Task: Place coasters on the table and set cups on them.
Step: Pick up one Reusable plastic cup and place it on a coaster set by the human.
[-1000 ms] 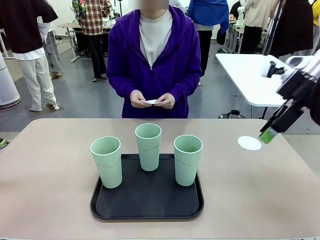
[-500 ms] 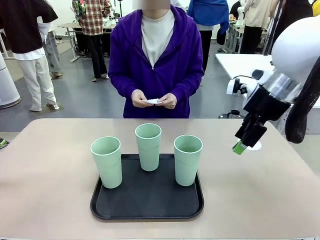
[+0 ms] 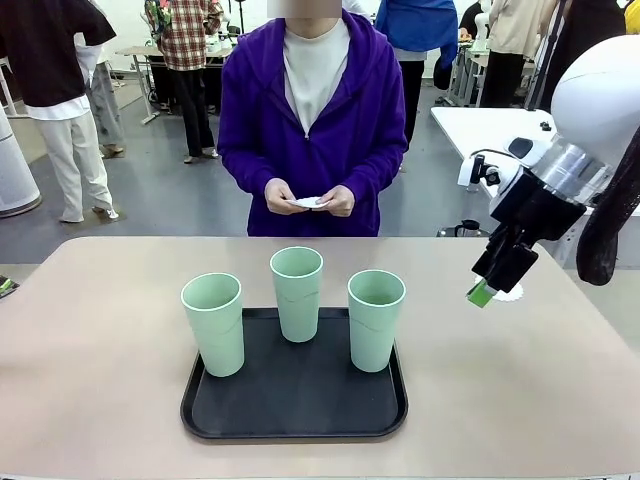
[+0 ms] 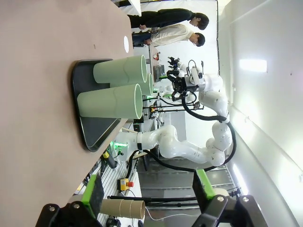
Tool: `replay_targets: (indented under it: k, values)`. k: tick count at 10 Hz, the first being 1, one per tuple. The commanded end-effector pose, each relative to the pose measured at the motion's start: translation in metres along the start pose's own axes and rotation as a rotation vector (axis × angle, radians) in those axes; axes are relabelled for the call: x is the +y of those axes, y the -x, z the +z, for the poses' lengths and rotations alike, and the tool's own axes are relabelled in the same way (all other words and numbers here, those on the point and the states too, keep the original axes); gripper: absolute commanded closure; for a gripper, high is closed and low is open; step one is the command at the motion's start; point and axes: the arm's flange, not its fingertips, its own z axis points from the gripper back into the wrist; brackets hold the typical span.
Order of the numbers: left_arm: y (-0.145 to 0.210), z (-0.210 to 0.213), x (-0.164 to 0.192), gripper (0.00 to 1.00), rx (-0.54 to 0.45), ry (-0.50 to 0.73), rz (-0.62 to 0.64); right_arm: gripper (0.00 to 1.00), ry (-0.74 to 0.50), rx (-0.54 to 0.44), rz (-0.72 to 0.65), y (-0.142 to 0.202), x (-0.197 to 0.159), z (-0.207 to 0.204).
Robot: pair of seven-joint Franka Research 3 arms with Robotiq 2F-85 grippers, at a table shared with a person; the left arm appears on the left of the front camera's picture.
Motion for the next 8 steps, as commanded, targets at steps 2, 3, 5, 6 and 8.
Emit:
replay_targets:
  k: [2,3,5,6,8]
  values:
    - [0.0,0.003,-0.001,0.0,0.002,0.013,-0.017,0.0,-0.034,-0.142,0.13,0.01,-0.007,-0.003]
    - [0.0,0.003,-0.001,0.0,0.002,0.013,-0.017,0.0,-0.093,-0.265,0.226,0.018,-0.016,-0.01]
    - [0.0,0.003,-0.001,0.0,0.002,0.013,-0.017,0.0,-0.142,-0.474,0.3,0.032,-0.04,-0.029]
    - [0.0,0.003,-0.001,0.0,0.002,0.013,-0.017,0.0,-0.129,-0.571,0.321,0.042,-0.052,-0.037]
    - [0.0,0.003,-0.001,0.0,0.002,0.013,-0.017,0.0,-0.191,-0.682,0.393,0.063,-0.064,-0.058]
